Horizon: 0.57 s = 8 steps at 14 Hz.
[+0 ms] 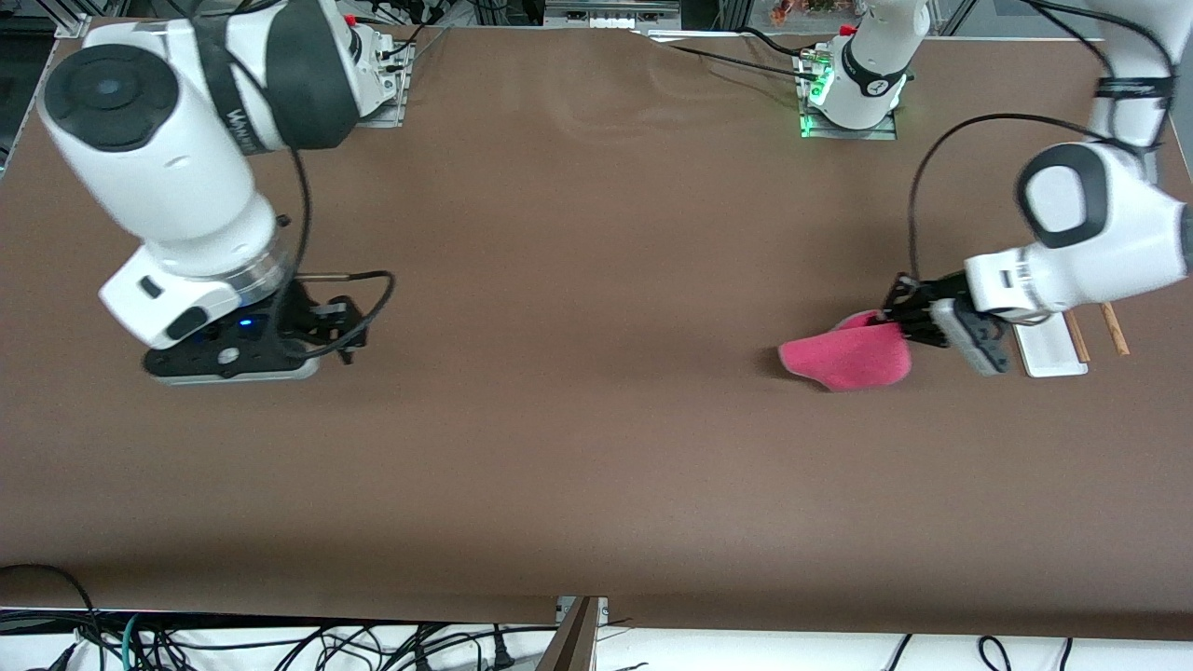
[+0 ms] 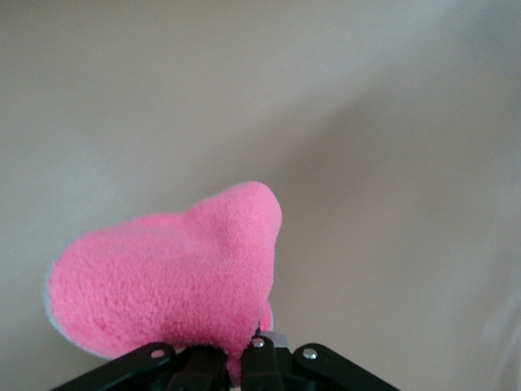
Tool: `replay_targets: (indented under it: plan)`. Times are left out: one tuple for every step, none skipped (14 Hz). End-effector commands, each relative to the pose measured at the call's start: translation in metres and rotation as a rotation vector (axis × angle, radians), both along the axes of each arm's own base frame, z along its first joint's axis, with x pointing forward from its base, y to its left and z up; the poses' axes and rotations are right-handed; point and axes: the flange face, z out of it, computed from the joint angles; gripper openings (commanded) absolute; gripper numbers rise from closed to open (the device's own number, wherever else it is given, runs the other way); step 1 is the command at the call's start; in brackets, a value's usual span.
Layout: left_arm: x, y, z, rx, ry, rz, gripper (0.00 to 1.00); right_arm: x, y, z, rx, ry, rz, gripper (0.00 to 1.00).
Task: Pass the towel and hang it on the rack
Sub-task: 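Carry the towel with the left gripper over the dowel rack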
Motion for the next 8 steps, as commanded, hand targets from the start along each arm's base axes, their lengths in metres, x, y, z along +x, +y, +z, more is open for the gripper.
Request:
replay_targets:
  plan:
    - [-0.001, 0.079, 0.018, 0.033, 0.043, -0.061, 0.00, 0.010, -0.050, 0.005, -0.016, 0.017, -0.009, 1.00]
    - [-0.004, 0.113, 0.018, 0.037, 0.022, -0.103, 0.00, 0.014, -0.071, 0.004, -0.015, 0.019, -0.039, 1.00]
    - [-0.008, 0.147, 0.014, 0.040, -0.010, -0.149, 0.00, 0.017, -0.092, 0.001, -0.013, 0.028, -0.067, 1.00]
    - [-0.015, 0.183, 0.009, 0.043, -0.032, -0.162, 0.00, 0.016, -0.122, 0.002, -0.002, 0.042, -0.098, 1.00]
    - [-0.026, 0.215, 0.005, 0.050, -0.039, -0.176, 0.00, 0.007, -0.152, -0.006, 0.012, 0.078, -0.102, 1.00]
    - [-0.036, 0.239, 0.000, 0.057, -0.050, -0.195, 0.00, -0.009, -0.173, -0.005, 0.043, 0.110, -0.079, 1.00]
    - [-0.046, 0.261, -0.006, 0.053, -0.063, -0.206, 0.00, -0.021, -0.193, -0.011, 0.067, 0.137, -0.087, 1.00]
    - [-0.057, 0.281, -0.013, 0.042, -0.077, -0.213, 0.00, -0.032, -0.198, -0.016, 0.088, 0.152, -0.088, 1.00]
